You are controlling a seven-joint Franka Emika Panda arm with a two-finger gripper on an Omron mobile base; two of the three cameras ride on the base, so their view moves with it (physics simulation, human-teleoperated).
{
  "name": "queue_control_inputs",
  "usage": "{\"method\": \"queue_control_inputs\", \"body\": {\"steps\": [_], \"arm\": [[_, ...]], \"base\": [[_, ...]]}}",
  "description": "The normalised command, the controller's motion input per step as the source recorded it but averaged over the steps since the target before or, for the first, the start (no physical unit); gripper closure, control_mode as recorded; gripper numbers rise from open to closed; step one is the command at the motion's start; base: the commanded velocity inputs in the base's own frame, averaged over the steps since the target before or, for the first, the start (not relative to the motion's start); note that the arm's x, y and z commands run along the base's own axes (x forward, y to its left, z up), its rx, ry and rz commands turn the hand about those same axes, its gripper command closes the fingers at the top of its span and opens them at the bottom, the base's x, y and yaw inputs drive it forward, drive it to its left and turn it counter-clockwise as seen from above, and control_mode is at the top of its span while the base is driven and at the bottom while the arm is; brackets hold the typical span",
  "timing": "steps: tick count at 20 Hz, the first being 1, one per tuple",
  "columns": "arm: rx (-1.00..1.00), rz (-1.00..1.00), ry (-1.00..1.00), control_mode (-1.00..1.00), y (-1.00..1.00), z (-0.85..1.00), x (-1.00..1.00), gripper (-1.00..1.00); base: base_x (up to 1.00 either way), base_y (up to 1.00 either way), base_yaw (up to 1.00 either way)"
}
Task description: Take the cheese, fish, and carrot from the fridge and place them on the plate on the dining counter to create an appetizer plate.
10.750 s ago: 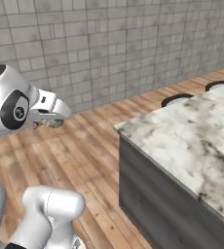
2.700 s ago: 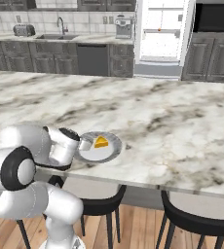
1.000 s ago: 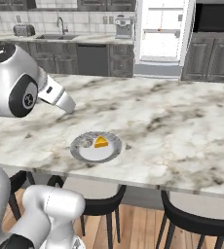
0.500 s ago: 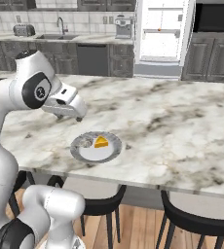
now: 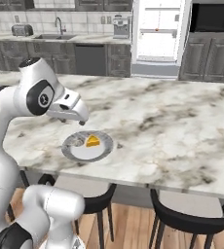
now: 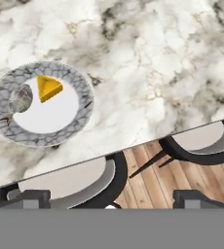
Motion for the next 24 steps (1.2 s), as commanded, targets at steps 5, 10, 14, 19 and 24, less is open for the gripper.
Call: {"method": "queue_control_inputs", "body": {"steps": [5,10,14,19,24], "arm": [[0.0,0.0,0.0,1.0,0.0,0.0,0.0,-1.0],[0.0,0.0,0.0,1.0,0.0,0.0,0.0,-1.0],[0.0,0.0,0.0,1.0,0.0,0.0,0.0,-1.0],[0.0,0.0,0.0,1.0,0.0,0.0,0.0,-1.0],[0.0,0.0,0.0,1.0,0.0,0.0,0.0,-1.0]], "base": [[-0.22,-1.0,-0.08],[-0.17,-1.0,-0.15],[-0.11,-1.0,-0.18],[-0.04,-1.0,-0.18],[0.0,-1.0,-0.14]]}}
